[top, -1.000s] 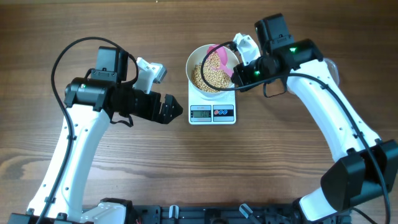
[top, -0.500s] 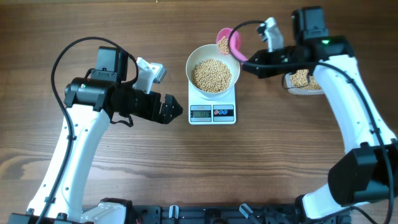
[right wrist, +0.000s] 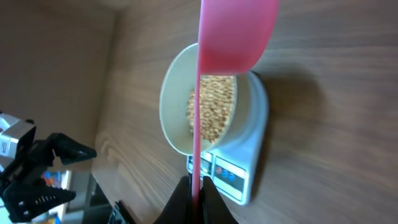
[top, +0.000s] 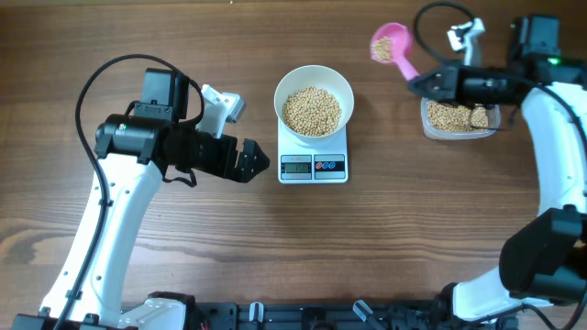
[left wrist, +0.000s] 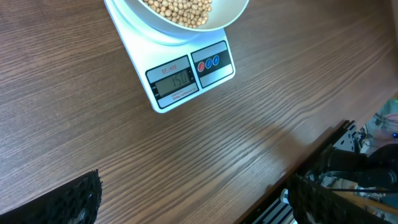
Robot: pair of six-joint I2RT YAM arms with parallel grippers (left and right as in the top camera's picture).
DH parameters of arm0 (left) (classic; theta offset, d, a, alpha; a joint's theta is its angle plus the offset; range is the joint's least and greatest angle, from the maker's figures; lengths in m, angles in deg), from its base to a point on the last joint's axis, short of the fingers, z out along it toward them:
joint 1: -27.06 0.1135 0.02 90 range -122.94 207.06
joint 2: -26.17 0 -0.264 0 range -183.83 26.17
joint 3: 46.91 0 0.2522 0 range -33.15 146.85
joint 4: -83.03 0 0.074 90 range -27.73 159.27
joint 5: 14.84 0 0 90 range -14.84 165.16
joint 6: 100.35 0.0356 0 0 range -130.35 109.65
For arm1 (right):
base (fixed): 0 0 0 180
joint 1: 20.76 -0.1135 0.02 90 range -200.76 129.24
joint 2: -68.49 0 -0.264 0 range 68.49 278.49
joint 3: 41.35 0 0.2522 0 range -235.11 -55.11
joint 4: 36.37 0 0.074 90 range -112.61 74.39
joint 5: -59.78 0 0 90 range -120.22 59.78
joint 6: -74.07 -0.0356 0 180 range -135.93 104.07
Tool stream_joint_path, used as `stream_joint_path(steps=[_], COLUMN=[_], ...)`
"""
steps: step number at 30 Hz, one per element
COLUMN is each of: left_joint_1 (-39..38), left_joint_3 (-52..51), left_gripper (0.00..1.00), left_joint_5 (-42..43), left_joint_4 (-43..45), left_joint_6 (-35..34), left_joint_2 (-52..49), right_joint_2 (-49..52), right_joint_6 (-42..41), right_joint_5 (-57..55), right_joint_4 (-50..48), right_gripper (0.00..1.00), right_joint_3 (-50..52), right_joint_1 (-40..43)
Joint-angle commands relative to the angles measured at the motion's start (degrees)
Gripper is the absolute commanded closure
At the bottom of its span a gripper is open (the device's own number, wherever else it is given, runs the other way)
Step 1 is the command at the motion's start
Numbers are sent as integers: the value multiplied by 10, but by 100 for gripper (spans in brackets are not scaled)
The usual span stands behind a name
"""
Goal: Scoop item into bowl and weigh 150g on scale
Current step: 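Move the pink scoop back right over the soybean tub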
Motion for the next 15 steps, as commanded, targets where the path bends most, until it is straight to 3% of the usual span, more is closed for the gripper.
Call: stream_joint_path(steps=[1, 8, 15], left_joint_1=[-3, -3, -3], left_joint_3=[-2, -2, -2], left_gripper=[0, 0, 0], left_joint_5=[11, 11, 11], left_joint_4=[0, 0, 0], left_joint_6=[-1, -1, -1], left_joint_2=[6, 6, 6], right_joint_2=[-17, -19, -19], right_joint_6=[33, 82, 112], right_joint_5=[4, -7, -106], right_joint_4=[21, 76, 112], right_gripper=[96, 96, 96], right_joint_3=[-15, -15, -15], right_joint_1=[43, 132, 194])
